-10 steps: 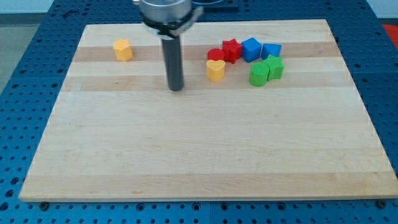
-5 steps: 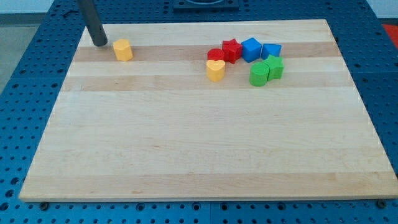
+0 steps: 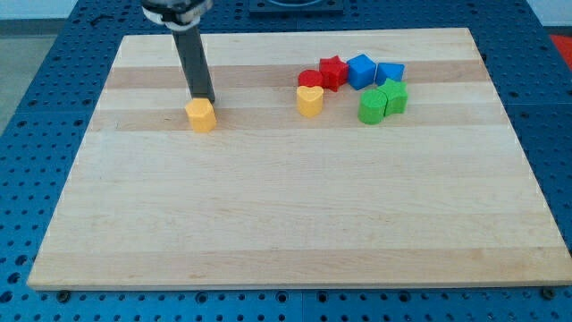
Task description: Push the yellow hexagon towards down
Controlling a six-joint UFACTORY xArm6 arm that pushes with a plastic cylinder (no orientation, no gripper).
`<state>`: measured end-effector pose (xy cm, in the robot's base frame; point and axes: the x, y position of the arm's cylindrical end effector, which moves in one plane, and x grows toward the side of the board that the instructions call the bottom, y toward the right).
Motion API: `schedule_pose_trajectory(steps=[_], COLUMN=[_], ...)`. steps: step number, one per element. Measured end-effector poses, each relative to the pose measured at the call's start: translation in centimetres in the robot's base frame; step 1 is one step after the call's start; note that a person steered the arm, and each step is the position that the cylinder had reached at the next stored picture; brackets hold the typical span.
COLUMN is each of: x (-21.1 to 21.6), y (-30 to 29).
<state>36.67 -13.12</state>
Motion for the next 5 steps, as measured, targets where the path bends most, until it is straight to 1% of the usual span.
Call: schedule_pose_trajectory(steps=[1, 2, 3, 4, 5], x=[3.3, 4.4, 4.4, 6.7, 8.5], y=[2.0, 2.7, 0.2, -1.1, 0.2])
